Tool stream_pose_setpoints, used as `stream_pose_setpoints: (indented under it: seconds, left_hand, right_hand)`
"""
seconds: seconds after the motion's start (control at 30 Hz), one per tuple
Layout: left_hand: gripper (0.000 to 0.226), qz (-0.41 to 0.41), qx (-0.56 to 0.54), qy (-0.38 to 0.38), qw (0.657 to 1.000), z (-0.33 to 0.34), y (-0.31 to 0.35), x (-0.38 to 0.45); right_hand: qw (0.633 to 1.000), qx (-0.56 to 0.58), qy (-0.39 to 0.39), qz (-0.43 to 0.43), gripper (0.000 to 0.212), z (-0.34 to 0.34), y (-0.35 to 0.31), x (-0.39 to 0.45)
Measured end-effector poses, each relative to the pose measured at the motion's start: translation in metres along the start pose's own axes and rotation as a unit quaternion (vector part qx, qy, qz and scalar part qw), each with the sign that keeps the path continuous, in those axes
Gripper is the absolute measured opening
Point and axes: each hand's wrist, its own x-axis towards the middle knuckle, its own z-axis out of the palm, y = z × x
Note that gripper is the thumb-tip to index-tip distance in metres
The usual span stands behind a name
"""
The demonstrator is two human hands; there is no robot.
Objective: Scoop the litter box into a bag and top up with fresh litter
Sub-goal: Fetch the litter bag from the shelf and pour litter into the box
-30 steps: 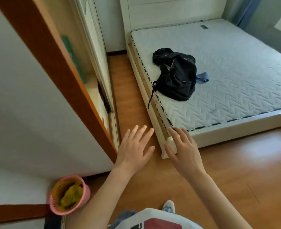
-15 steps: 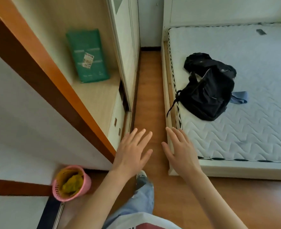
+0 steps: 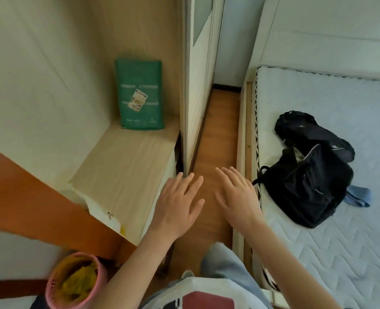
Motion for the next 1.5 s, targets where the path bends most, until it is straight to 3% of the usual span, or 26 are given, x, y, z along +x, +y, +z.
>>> stream_pose_setpoints:
  seconds: [0.17,0.27,0.43,0.67,0.83,1.13,1.27,1.4,1.5]
  left_hand:
    - [0.062,-0.095,-0.013,-0.011,0.995,-0.004,-0.029,0.024]
    - [0.064,-0.163,-0.015,-0.006,0.987,-0.003,-0.045,0.038]
    - [0.058,-0.305,-0.013,0.006,0.952,0.001,-0.078,0.077]
    - [0.063,-0.505,-0.022,0.052,0.861,-0.006,-0.097,0.11]
    - [0.066,-0.61,-0.028,0.093,0.787,-0.004,-0.094,0.094]
    - [0.057,-0.719,-0.04,0.17,0.673,0.002,-0.09,0.037]
    - [0.068,-0.754,-0.074,0.242,0.607,-0.006,-0.106,0.039]
    - [0.078,-0.807,-0.092,0.237,0.533,0.005,-0.139,0.038]
    - [0.084,-0.84,-0.085,0.177,0.506,0.018,-0.16,0.032]
  right_hand:
    - [0.995,0.009,-0.044,-0.087,0.065,0.019,-0.014,0.078]
    - [0.988,0.015,-0.066,-0.137,0.055,0.037,-0.023,0.126]
    - [0.958,0.033,-0.127,-0.254,0.052,0.06,-0.037,0.211]
    - [0.886,0.037,-0.178,-0.427,0.049,0.086,-0.059,0.307]
    - [0.817,0.05,-0.221,-0.531,0.049,0.109,-0.103,0.321]
    - [0.692,0.095,-0.255,-0.668,0.05,0.142,-0.192,0.276]
    - [0.616,0.076,-0.256,-0.741,0.073,0.153,-0.233,0.264]
    - [0.594,0.042,-0.245,-0.765,0.088,0.158,-0.262,0.265]
    - [0.592,0.031,-0.251,-0.765,0.088,0.162,-0.27,0.269]
